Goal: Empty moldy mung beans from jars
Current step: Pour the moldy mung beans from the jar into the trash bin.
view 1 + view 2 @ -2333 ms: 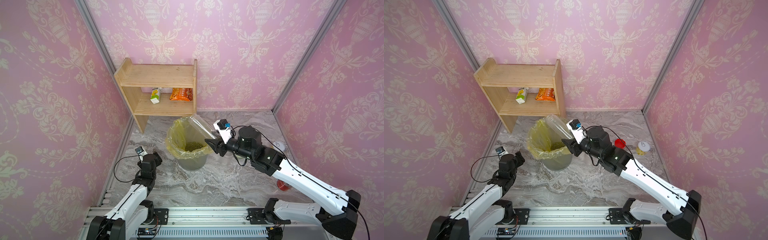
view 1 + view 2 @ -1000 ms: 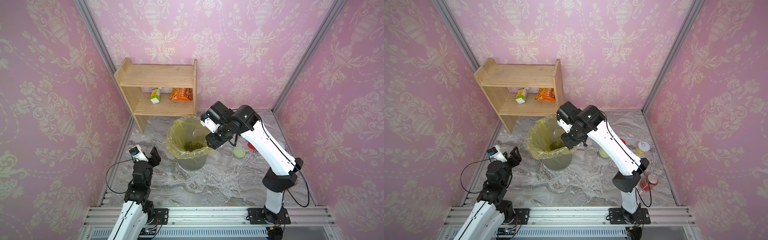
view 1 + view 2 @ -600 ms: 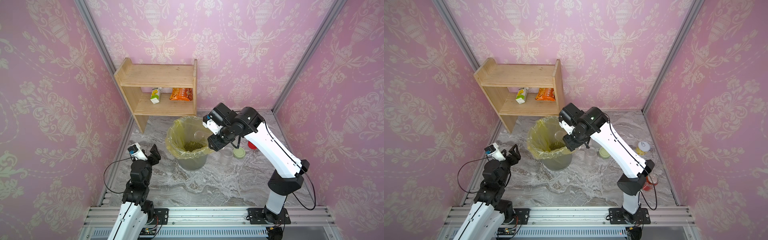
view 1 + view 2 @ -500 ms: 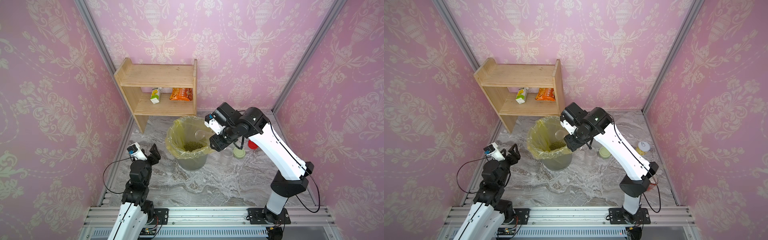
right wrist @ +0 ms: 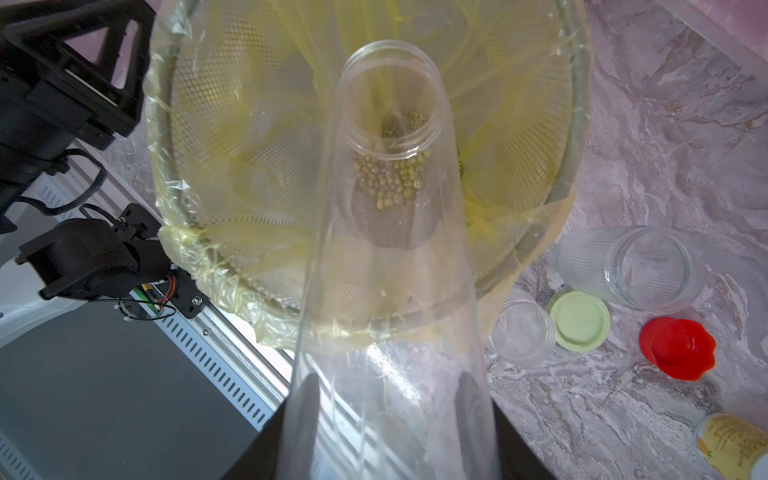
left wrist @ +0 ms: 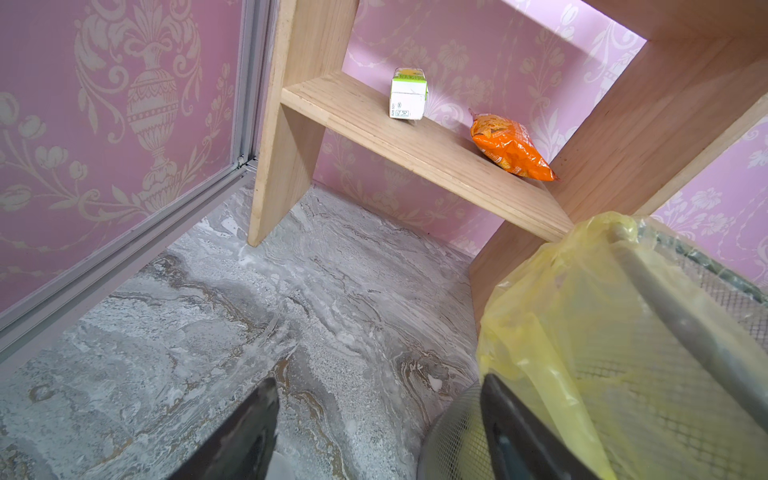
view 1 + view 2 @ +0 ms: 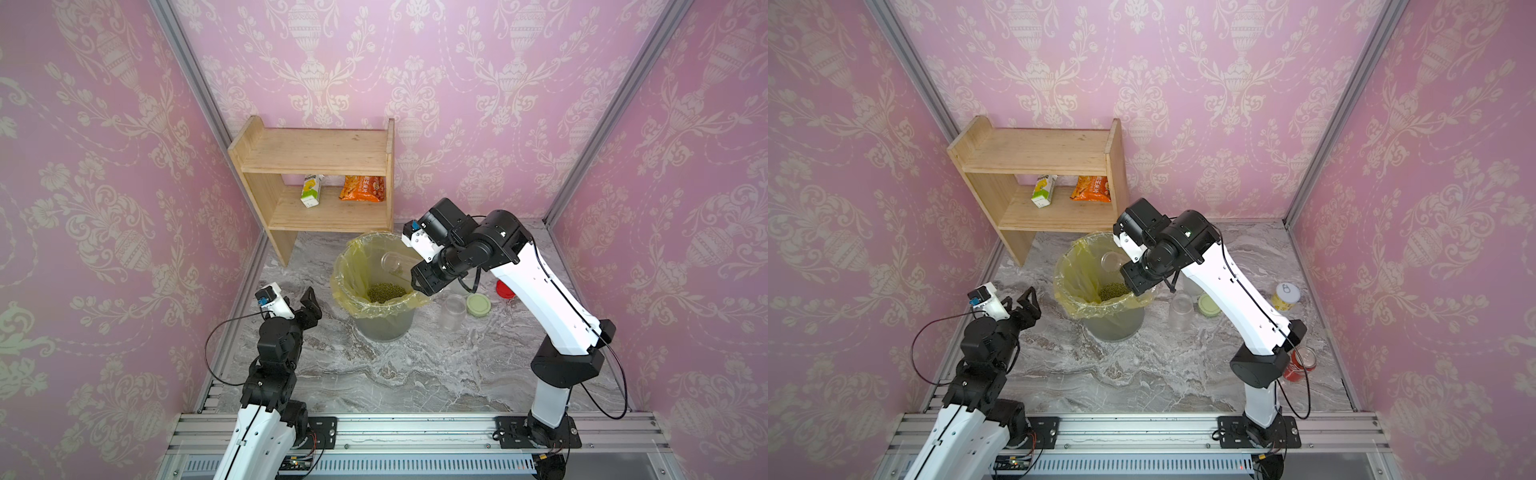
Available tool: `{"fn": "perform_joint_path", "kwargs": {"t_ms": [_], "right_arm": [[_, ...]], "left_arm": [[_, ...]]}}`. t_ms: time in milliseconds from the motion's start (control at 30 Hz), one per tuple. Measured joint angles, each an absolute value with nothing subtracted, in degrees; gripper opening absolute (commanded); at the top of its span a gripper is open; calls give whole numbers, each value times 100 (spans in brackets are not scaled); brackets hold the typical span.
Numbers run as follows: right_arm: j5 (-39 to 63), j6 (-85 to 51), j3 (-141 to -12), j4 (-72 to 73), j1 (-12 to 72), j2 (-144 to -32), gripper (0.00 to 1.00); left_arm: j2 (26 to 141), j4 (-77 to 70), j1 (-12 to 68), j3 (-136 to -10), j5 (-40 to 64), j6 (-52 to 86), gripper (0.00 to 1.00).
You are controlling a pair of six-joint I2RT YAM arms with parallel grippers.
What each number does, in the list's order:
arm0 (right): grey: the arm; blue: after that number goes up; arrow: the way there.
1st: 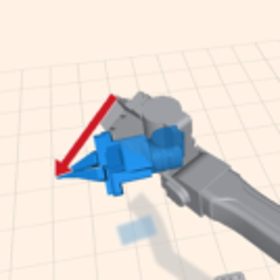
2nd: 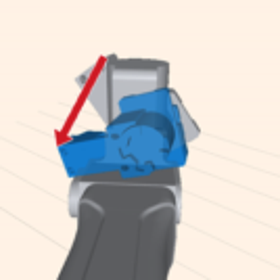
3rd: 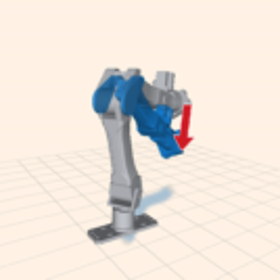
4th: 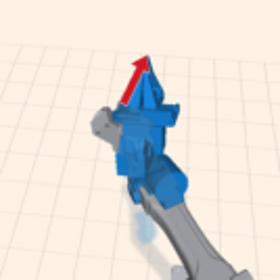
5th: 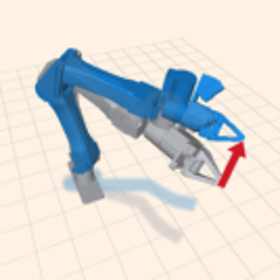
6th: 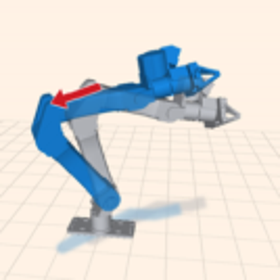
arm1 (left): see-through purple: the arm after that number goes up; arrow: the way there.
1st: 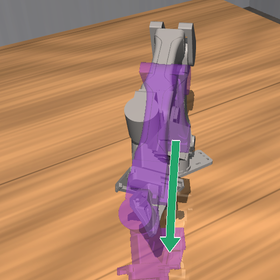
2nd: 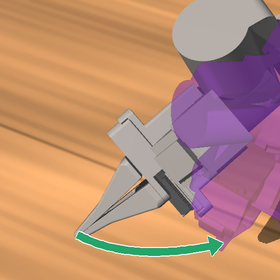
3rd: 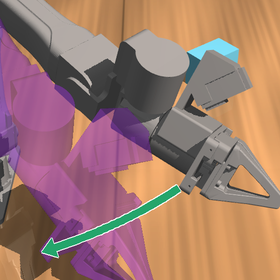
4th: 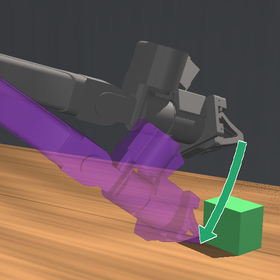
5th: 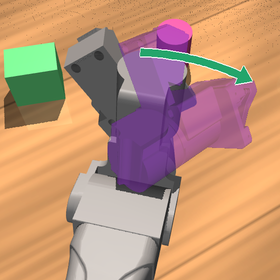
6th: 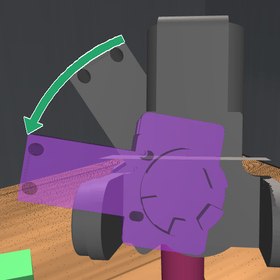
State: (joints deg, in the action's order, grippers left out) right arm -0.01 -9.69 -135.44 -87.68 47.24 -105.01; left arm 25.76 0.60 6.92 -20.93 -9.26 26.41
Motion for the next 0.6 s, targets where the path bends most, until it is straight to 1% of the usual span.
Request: {"fn": "perform_joint_path", "kwargs": {"t_ms": [67, 133, 200, 267, 333, 400, 467, 533, 600], "right_arm": [[21, -991, -13010, -8608, 4700, -10162, 38], [82, -993, -12947, -8565, 4654, -10014, 38], [71, -956, -13384, -8613, 4606, -10167, 38], [54, -904, -14118, -8635, 4552, -10567, 38], [27, -899, -14365, -8608, 4517, -10770, 39], [12, -904, -14086, -8580, 4504, -10691, 39], [14, -917, -13380, -8499, 4501, -10328, 40], [51, -928, -12934, -8490, 4499, -10036, 40], [130, -921, -12958, -8506, 4482, -9990, 39]], "left_arm": [[2456, 104, 692, -2097, -926, 2641, 78], [2449, 117, 692, -2119, -915, 2641, 78], [2528, 161, 690, -2182, -851, 2641, 79], [2648, 193, 692, -2285, -762, 2639, 79], [2716, 226, 692, -2377, -687, 2641, 79], [2705, 242, 692, -2410, -633, 2641, 79], [2648, 250, 692, -2418, -626, 2644, 79], [2624, 252, 692, -2429, -626, 2641, 79], [2648, 248, 692, -2458, -622, 2641, 79]]}}
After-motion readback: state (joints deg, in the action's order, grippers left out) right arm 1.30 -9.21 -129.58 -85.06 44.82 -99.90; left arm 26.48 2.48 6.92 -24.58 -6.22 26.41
